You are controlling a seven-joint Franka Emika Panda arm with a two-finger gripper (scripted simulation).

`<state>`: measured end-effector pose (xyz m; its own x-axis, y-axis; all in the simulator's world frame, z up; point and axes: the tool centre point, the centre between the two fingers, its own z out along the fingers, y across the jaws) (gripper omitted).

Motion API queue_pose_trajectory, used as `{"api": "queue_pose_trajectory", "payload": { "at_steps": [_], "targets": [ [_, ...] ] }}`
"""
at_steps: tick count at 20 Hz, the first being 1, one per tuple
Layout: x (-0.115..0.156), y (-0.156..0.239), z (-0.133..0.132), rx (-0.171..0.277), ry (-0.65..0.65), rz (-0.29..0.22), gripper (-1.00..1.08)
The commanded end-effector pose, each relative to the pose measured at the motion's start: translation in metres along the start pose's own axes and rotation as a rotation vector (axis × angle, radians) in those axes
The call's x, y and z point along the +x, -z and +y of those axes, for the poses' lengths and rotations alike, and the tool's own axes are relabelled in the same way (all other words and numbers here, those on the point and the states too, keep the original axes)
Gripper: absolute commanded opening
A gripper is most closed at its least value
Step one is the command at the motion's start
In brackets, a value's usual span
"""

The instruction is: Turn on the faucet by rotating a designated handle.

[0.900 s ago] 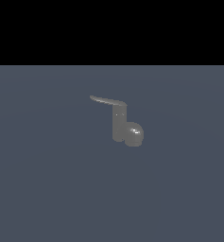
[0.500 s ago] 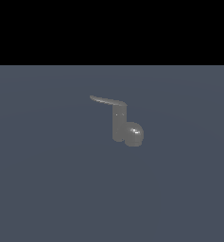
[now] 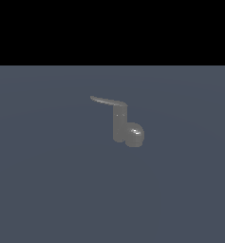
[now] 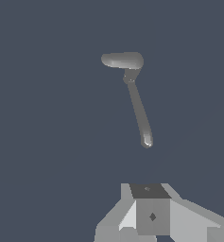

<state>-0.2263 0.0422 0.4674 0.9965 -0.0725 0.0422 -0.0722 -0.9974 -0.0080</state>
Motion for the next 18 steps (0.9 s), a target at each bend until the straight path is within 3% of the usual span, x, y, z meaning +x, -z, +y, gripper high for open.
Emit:
{"api": "queue_pose_trajectory", "payload": {
  "at_steps": [1,18],
  "targets": [
    [0.006,-0.010,-0.008,-0.001,-0.046,-0.001,-1.00],
    [0.070,-0.090,-0.057,-0.006,-0.425,-0.010,-1.00]
  ]
}}
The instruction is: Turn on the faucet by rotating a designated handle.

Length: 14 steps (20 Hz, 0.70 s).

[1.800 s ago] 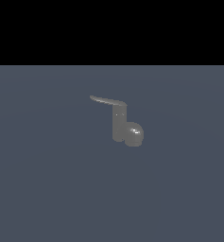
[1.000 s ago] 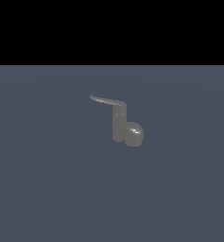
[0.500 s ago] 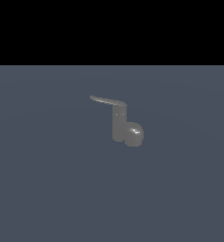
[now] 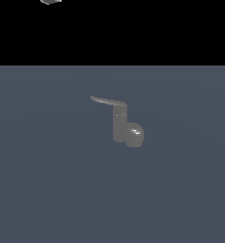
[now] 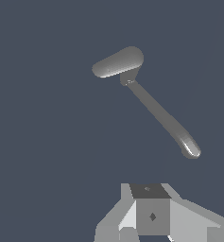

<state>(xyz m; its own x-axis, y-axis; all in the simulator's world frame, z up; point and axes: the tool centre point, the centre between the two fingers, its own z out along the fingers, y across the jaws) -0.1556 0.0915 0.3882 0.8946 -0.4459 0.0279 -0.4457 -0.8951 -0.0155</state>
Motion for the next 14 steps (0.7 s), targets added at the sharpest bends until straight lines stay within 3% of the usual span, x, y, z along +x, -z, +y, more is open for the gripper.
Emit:
{"api": "queue_pose_trajectory", "payload": {
  "at_steps": [1,14],
  "targets": [
    [0.008,-0.012,-0.010,0.000,-0.057,-0.001,-1.00],
    [0.056,-0.071,-0.048,-0.004,-0.339,-0.008,-1.00]
  ]
}}
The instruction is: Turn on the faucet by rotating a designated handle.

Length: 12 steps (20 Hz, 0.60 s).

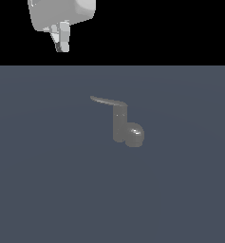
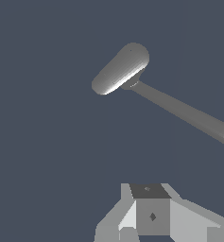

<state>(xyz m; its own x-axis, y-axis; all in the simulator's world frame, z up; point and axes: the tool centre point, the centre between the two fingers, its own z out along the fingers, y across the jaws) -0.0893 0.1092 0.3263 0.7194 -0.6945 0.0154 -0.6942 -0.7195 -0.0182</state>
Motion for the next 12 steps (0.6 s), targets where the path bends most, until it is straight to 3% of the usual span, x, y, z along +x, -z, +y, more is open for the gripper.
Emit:
{"api": "queue_pose_trajectory", "payload": {
  "at_steps": [1,12],
  "targets": [
    [0.008,-0.011,-0.009,0.000,-0.054,-0.001,-1.00],
    [0.048,-0.060,-0.041,-0.006,-0.288,-0.004,-1.00]
  ]
}}
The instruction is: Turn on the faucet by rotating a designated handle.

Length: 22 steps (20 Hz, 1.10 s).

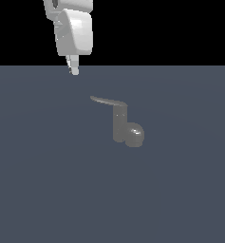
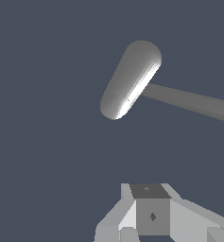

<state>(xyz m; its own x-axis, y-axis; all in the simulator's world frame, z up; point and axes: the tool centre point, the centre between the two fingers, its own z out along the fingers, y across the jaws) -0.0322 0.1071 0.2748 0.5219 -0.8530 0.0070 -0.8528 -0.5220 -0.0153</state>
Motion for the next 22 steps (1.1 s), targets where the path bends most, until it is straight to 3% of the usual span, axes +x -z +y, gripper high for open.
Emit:
{"api": "queue_pose_trajectory", "payload": {
  "at_steps": [1,12,22],
  "targets": [
    [0.008,-0.011,-0.009,-0.001,-0.056,0.000,-1.00],
    [0.055,-0.065,-0.043,-0.011,-0.313,0.000,-1.00],
    [0.090,-0.099,-0.058,-0.017,-0.484,-0.001,-1.00]
  ]
}}
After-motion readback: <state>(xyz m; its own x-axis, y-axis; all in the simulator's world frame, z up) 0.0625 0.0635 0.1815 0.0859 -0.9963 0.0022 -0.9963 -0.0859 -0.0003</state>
